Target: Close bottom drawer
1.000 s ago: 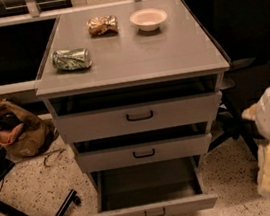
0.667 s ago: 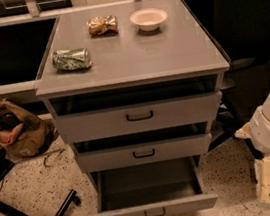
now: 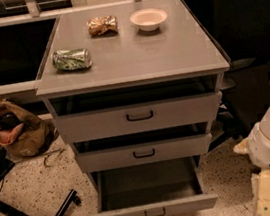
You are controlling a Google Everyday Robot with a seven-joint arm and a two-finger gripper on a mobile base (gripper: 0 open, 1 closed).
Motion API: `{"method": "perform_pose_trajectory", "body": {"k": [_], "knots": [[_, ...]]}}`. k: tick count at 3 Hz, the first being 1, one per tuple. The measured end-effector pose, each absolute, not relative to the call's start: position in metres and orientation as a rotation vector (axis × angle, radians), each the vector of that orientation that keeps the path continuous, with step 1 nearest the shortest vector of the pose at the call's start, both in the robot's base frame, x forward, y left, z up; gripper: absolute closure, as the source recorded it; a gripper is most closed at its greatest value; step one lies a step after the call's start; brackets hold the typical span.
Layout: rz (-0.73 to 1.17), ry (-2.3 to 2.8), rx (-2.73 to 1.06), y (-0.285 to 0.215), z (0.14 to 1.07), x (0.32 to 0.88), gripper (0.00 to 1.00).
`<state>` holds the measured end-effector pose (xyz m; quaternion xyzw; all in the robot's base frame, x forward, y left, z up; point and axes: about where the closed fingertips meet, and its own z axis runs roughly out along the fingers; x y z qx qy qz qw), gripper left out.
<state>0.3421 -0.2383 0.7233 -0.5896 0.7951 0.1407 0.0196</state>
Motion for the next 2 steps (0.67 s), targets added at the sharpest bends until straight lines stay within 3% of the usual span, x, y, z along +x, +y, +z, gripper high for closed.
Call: {"method": "perform_pose_trajectory", "body": {"k": [2], "knots": [[0.844,2.523,-1.805,-0.196,0.587,0.285,0.0]]}}
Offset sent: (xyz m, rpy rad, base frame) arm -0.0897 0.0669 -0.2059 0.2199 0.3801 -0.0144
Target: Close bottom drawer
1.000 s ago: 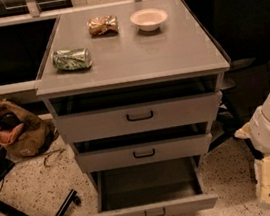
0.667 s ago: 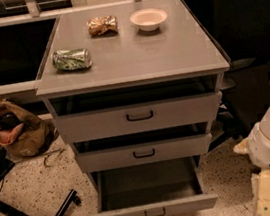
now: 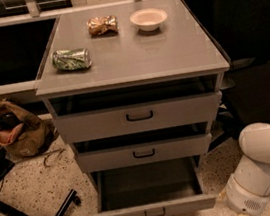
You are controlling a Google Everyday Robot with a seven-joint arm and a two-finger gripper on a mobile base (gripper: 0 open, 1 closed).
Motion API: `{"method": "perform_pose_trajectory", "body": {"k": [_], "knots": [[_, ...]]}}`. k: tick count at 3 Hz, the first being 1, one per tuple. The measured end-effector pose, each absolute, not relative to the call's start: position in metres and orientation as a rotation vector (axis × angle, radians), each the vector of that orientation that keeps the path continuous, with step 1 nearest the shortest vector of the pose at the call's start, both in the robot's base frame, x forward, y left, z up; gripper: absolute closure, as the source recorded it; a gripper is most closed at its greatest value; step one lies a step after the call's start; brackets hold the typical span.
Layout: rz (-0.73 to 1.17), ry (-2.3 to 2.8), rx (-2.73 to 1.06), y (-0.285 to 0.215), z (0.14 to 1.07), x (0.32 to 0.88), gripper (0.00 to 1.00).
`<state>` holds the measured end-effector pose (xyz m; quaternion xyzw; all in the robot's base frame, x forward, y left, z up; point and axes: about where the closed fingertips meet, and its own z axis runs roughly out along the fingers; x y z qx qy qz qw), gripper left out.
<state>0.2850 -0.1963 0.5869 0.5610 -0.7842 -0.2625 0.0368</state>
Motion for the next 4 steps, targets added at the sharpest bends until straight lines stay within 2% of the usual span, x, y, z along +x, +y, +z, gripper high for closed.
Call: {"method": "perform_pose_trajectory", "body": {"k": [1,3,4], "knots": [[-0.944,-2.294,1.773,-0.168,0.563,0.267,0.0],[-0.98,-2.296,1.803,-0.155,0.539,0.273,0.0],[-1.01,-2.292,1.87,-0.122,0.491,0.286,0.0]]}}
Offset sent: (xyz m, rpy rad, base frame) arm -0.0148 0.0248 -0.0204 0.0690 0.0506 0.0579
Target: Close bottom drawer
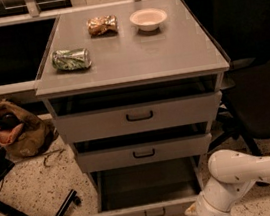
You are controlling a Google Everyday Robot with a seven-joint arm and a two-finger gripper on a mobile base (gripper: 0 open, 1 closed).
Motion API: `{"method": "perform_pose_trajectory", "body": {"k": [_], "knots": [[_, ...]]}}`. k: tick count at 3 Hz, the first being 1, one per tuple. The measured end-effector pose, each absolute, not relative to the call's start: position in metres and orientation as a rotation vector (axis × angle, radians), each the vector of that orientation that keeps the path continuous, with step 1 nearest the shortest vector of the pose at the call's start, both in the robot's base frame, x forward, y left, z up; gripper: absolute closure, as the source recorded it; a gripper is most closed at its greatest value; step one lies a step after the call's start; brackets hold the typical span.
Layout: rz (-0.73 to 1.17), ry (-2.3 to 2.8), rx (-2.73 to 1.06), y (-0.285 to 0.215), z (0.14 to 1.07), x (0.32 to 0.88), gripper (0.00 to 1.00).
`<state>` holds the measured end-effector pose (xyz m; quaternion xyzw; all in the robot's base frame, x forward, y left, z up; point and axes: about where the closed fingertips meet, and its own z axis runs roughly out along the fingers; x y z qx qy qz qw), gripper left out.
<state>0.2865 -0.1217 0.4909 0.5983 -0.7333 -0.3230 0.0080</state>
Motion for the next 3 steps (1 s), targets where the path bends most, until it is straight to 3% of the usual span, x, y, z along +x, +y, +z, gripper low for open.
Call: {"method": "perform_pose_trajectory", "body": {"k": [2,3], "knots": [[-1.066,-2.3,1.855,-0.085,0.402,0.306,0.0],[-1.066,-2.3,1.855,-0.085,0.402,0.306,0.0]]}}
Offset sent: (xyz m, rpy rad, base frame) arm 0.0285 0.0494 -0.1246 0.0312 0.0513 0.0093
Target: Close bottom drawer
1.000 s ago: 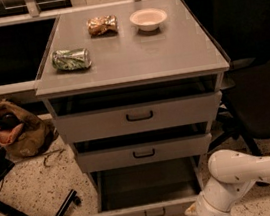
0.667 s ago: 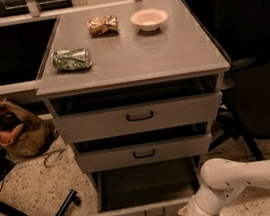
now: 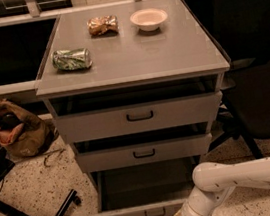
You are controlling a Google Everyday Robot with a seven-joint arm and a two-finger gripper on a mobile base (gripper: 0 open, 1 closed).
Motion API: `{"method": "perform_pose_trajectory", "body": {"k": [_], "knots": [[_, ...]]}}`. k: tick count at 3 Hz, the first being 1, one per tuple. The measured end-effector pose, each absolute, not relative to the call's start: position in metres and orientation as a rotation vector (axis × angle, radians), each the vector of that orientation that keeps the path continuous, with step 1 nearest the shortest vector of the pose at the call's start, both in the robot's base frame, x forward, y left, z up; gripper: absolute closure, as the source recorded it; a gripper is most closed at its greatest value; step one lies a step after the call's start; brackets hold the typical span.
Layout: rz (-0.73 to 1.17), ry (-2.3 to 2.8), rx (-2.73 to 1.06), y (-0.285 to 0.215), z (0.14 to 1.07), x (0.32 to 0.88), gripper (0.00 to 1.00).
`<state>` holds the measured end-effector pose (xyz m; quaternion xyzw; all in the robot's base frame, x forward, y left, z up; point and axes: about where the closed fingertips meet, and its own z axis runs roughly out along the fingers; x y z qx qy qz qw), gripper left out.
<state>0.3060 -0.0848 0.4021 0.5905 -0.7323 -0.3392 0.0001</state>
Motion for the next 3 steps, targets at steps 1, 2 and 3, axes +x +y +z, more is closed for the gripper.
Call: {"method": "perform_pose_trajectory", "body": {"k": [1,2,3], "knots": [[-1.099,-2.324,1.856,-0.079,0.378,0.32,0.0],[-1.122,-2.393,1.87,-0.068,0.335,0.353,0.0],[-1.132,-2.485,1.82,-0.07,0.286,0.378,0.0]]}}
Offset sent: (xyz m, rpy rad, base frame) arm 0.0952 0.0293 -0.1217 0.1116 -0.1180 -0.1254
